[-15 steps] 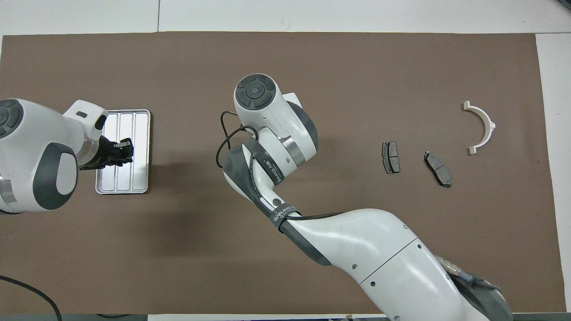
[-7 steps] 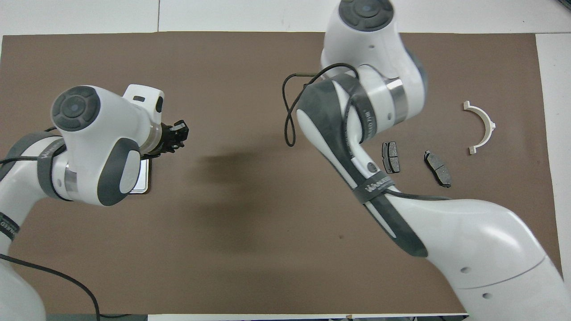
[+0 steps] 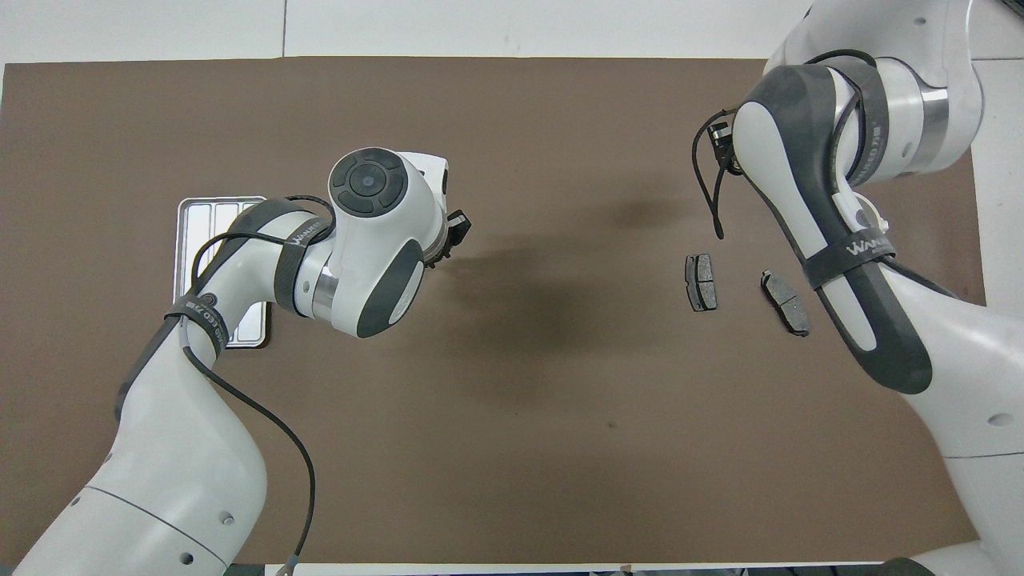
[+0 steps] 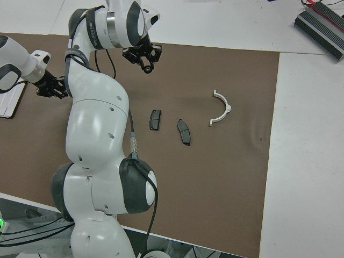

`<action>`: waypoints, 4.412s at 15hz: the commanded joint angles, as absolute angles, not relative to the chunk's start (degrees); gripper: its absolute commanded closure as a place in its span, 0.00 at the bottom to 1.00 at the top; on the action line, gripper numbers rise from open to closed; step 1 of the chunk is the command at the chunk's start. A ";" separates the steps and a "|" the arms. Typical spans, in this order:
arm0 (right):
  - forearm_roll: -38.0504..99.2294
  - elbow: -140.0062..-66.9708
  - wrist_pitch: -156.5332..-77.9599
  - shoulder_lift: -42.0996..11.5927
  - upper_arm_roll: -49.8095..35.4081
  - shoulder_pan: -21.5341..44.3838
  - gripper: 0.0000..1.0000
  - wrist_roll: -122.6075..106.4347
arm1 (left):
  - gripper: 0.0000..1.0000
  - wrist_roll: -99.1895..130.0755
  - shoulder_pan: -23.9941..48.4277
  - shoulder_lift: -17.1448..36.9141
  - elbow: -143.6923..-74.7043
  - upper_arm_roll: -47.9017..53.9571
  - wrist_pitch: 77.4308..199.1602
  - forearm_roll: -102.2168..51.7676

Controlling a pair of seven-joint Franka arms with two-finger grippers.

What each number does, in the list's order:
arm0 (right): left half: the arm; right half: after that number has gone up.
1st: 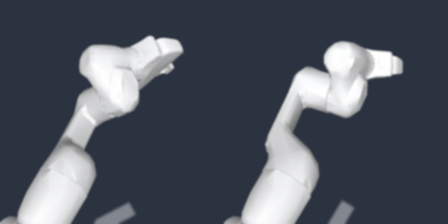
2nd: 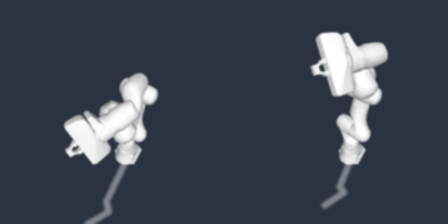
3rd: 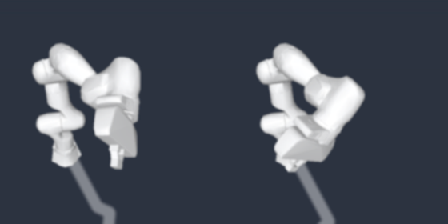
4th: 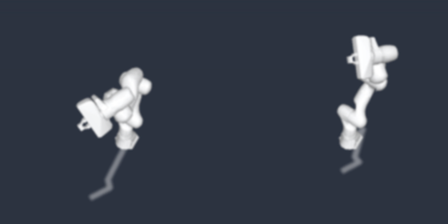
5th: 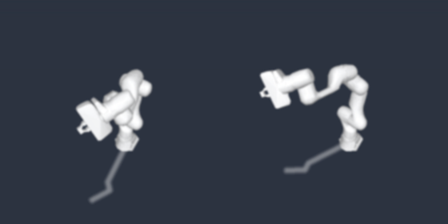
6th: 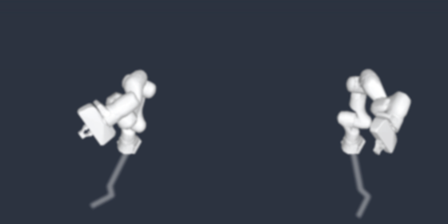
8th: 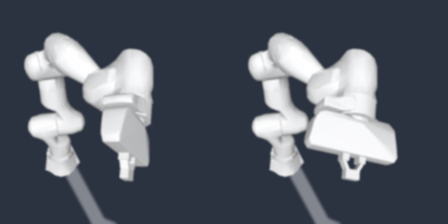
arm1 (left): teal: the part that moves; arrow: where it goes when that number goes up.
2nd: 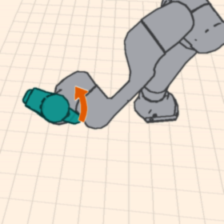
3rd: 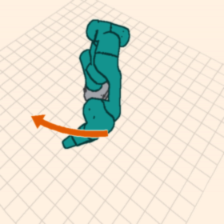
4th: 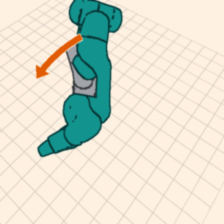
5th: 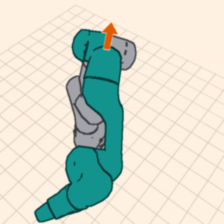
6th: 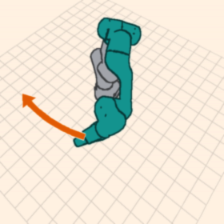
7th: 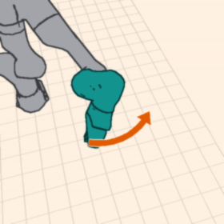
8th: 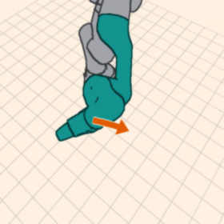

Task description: Place bearing gear from tray to pile

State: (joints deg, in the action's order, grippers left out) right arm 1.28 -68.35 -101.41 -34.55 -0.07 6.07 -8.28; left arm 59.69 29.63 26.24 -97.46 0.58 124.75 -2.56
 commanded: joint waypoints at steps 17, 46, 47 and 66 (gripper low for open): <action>0.00 -92.20 -133.60 -34.98 -0.79 -1.23 0.58 -21.19 | 0.60 63.72 33.31 29.88 -98.17 -0.70 129.20 -2.64; -1.14 -61.71 -110.83 -48.50 -0.09 37.52 0.00 66.17 | 0.00 19.34 0.70 -2.29 -102.48 0.44 98.44 -0.44; -1.14 -61.44 -111.18 -49.04 -0.09 37.70 0.00 66.62 | 0.00 19.34 0.70 -2.29 -102.48 0.44 98.35 -0.44; -3.08 -64.24 -118.74 -50.10 -0.53 38.50 0.29 67.76 | 0.00 10.28 0.70 -4.39 -98.61 0.61 88.07 -0.44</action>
State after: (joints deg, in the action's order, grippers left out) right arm -3.01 -63.41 -116.94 -50.15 -0.17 38.91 66.80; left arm 11.53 1.72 -2.73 -98.46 -0.32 89.11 0.29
